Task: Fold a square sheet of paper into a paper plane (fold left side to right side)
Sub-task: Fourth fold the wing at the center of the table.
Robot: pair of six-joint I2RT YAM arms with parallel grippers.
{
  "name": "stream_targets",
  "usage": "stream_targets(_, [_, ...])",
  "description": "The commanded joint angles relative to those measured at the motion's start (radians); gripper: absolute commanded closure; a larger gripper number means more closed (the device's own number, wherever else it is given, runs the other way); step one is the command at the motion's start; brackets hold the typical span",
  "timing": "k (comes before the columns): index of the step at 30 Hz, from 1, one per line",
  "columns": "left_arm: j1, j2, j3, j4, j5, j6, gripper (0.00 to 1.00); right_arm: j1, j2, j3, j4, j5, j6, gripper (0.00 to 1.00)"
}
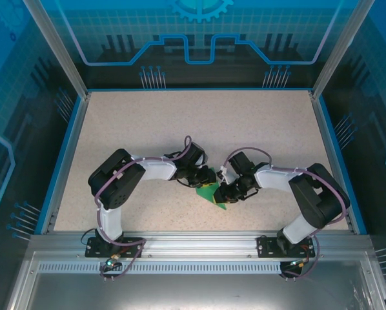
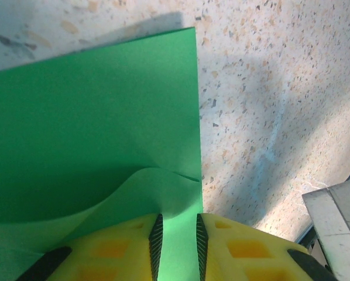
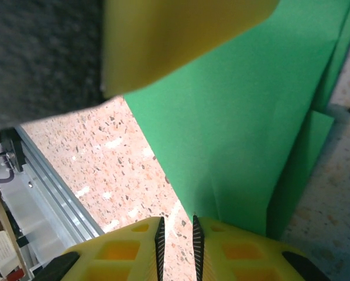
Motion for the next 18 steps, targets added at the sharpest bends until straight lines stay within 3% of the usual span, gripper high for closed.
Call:
stream_targets(1, [-0.002, 0.023, -0.043, -0.082, -0.054, 0.033, 0.74, 0.018, 0.016, 0.001, -0.068, 0.046, -0.004, 0.78])
stream_targets(18, [0.003, 0.022, -0.049, -0.080, -0.056, 0.035, 0.74, 0.038, -0.008, -0.050, -0.138, 0.080, 0.020, 0.79])
